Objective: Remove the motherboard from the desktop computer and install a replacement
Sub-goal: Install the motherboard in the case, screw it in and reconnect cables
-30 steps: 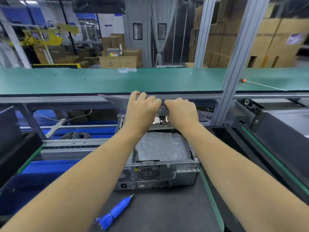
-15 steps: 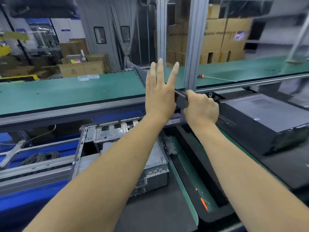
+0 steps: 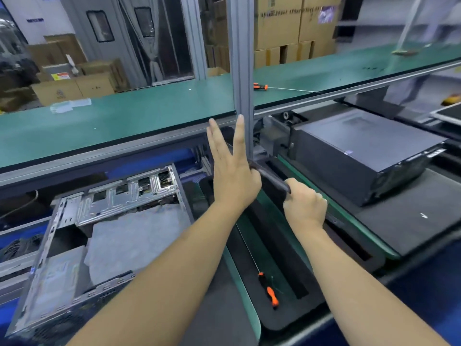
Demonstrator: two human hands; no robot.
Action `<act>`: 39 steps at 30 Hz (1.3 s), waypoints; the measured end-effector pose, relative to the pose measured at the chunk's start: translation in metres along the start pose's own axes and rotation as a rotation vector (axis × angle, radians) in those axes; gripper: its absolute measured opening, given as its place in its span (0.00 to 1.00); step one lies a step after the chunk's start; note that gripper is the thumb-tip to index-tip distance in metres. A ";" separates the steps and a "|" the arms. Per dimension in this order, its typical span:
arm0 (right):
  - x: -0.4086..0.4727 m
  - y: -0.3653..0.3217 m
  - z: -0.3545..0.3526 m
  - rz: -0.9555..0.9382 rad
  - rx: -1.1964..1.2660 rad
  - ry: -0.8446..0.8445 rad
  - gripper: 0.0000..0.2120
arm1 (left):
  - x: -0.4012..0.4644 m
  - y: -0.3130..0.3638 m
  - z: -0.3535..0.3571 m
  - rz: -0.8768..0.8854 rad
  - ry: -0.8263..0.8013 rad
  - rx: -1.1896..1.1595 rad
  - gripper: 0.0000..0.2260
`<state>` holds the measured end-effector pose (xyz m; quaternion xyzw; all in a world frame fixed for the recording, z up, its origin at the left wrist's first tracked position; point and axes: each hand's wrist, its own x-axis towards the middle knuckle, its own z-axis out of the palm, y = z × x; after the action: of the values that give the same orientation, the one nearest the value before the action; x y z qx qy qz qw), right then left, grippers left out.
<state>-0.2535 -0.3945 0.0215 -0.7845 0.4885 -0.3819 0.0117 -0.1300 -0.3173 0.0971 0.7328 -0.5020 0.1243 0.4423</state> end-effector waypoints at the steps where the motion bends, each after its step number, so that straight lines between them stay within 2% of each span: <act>1: -0.001 0.007 0.007 -0.018 0.015 0.001 0.11 | -0.002 -0.003 0.004 -0.023 -0.003 -0.073 0.51; 3: 0.000 0.021 0.021 -0.037 0.028 -0.011 0.12 | -0.003 -0.011 0.010 -0.159 -0.016 -0.295 0.50; 6: 0.006 0.040 0.038 -0.111 0.047 0.055 0.17 | 0.005 -0.015 0.022 -0.506 0.043 -0.615 0.40; 9: 0.012 0.048 0.049 -0.233 0.080 0.167 0.22 | 0.026 -0.020 0.034 -0.842 0.125 -0.775 0.29; 11: 0.015 0.050 0.052 -0.264 0.098 0.207 0.23 | 0.035 -0.021 0.043 -0.917 0.176 -0.774 0.23; 15: 0.015 0.060 0.054 -0.202 0.153 0.257 0.24 | 0.045 0.000 0.058 -0.801 0.252 -0.689 0.22; 20: 0.017 0.070 0.059 -0.131 0.295 0.286 0.22 | 0.048 0.031 0.071 -0.579 0.252 -0.638 0.27; 23: 0.026 0.079 0.069 -0.031 0.333 0.123 0.23 | 0.046 0.032 0.078 -0.538 0.134 -0.639 0.28; 25: 0.032 0.085 0.078 0.110 0.213 -0.099 0.23 | 0.039 0.026 0.086 -0.558 0.004 -0.620 0.28; 27: 0.035 0.094 0.087 0.191 0.147 -0.282 0.21 | 0.031 0.019 0.095 -0.574 -0.059 -0.577 0.26; 29: 0.035 0.100 0.090 0.208 0.287 -0.397 0.21 | 0.026 0.017 0.099 -0.566 -0.045 -0.540 0.21; 32: 0.035 0.096 0.086 0.169 0.571 -0.563 0.28 | 0.024 0.016 0.101 -0.498 -0.030 -0.487 0.14; 35: 0.032 0.084 0.086 0.090 0.638 -0.648 0.29 | 0.018 0.024 0.102 -0.397 -0.042 -0.433 0.13; 39: 0.024 0.079 0.091 0.130 0.569 -0.651 0.31 | 0.009 0.028 0.103 -0.290 -0.037 -0.375 0.13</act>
<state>-0.2522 -0.4868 -0.0592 -0.7972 0.3831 -0.2326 0.4045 -0.1764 -0.4060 0.0576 0.7043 -0.4140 -0.0495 0.5745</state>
